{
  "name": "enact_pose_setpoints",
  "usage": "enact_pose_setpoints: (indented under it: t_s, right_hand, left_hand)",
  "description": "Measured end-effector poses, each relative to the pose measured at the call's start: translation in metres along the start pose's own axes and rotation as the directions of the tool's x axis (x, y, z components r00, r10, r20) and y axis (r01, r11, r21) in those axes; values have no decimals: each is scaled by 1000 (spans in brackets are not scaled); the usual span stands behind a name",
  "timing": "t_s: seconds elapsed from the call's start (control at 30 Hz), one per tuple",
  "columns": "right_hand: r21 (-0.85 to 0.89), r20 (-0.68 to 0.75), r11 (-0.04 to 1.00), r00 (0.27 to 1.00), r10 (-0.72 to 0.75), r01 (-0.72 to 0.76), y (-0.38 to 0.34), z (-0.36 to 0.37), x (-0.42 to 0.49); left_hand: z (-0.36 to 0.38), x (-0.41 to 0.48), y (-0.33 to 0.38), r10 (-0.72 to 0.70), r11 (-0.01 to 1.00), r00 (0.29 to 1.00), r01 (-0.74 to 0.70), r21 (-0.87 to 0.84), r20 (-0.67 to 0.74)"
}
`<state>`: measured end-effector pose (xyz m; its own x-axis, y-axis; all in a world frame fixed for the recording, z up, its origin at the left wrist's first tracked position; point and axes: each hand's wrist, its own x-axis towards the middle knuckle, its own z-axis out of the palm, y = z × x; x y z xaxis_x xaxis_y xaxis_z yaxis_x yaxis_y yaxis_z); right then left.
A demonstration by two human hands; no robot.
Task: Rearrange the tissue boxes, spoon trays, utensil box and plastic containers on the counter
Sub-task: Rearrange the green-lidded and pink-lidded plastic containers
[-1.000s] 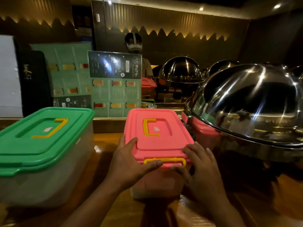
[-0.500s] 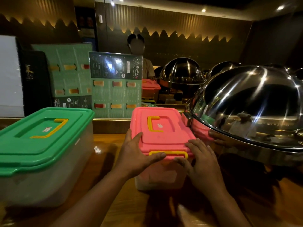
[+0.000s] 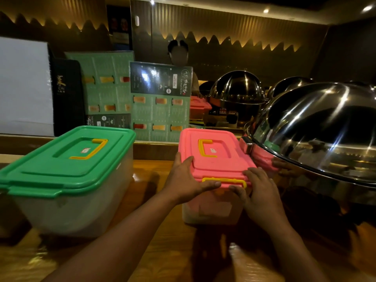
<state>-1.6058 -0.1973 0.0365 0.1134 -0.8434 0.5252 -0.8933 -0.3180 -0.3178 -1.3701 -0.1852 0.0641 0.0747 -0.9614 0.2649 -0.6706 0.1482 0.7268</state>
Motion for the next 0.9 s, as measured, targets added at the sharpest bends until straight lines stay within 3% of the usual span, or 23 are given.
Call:
enact_pose_setpoints:
  t_s: [0.17,0.33,0.57,0.7,0.8,0.9]
  right_hand:
    - [-28,-98,999,995,-30,28,-31,-12,-10]
    - [197,-163,970,980,-110,141,-118,-1,-17]
    - [452,15,855,957,-291,253,-273,66,-23]
    - [352,118,896,937,-330,271,-336,100,-27]
    - [238,92,938,956,-279,251,-352,107,-27]
    - [277,36,933,968,-249,230,-347,110,-33]
  left_hand:
    - [-25,-14,-14,59,998,998,-59,-11,38]
    - [-93,-40,-48,141,990,990,-142,-13,-20]
    - [-232,-68,-124,202,977,960,-212,-34,-193]
    - [-290,-79,-178,184,979,940,-149,140,-288]
    - [-318,-84,-215,103,967,971,-48,249,-214]
    - [-327,-86,-237,-44,982,998,52,181,-47]
